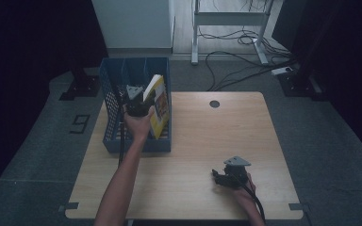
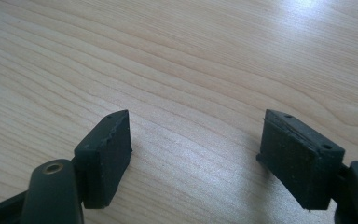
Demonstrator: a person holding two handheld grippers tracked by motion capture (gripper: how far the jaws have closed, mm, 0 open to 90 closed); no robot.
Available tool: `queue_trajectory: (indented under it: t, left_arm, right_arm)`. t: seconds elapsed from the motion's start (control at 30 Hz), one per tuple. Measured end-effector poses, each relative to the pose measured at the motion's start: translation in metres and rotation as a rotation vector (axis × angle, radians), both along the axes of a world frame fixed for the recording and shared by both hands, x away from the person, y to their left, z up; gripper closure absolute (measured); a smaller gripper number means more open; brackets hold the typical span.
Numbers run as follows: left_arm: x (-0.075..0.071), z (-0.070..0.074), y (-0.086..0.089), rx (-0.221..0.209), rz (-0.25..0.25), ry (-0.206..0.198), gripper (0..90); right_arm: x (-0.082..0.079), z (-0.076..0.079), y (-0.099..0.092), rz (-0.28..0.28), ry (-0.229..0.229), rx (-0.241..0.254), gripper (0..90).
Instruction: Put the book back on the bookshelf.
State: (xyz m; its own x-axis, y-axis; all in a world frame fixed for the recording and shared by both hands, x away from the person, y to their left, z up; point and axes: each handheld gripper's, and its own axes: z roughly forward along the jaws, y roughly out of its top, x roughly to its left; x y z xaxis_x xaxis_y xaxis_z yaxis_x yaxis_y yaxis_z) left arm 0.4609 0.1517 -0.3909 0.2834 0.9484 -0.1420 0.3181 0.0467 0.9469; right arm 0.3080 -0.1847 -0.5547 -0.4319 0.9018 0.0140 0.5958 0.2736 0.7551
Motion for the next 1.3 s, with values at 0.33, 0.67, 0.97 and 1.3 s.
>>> queue_trajectory:
  t: [0.33,0.67,0.97,1.3]
  left_arm:
    - [0.009,-0.005,-0.004,0.014,0.034,-0.008,74.9]
    - [0.016,-0.011,-0.010,0.015,0.044,-0.014,74.8]
    - [0.022,-0.009,-0.014,0.002,0.068,-0.024,74.7]
    - [0.028,-0.006,-0.014,-0.008,0.083,-0.028,74.7]
  right_arm:
    - [0.000,0.000,0.000,0.000,0.000,0.000,23.9]
    - [0.000,0.000,0.000,0.000,0.000,0.001,23.9]
    - [0.000,0.000,0.000,0.000,0.000,0.000,23.9]
    - [0.000,0.000,0.000,0.000,0.000,0.001,23.9]
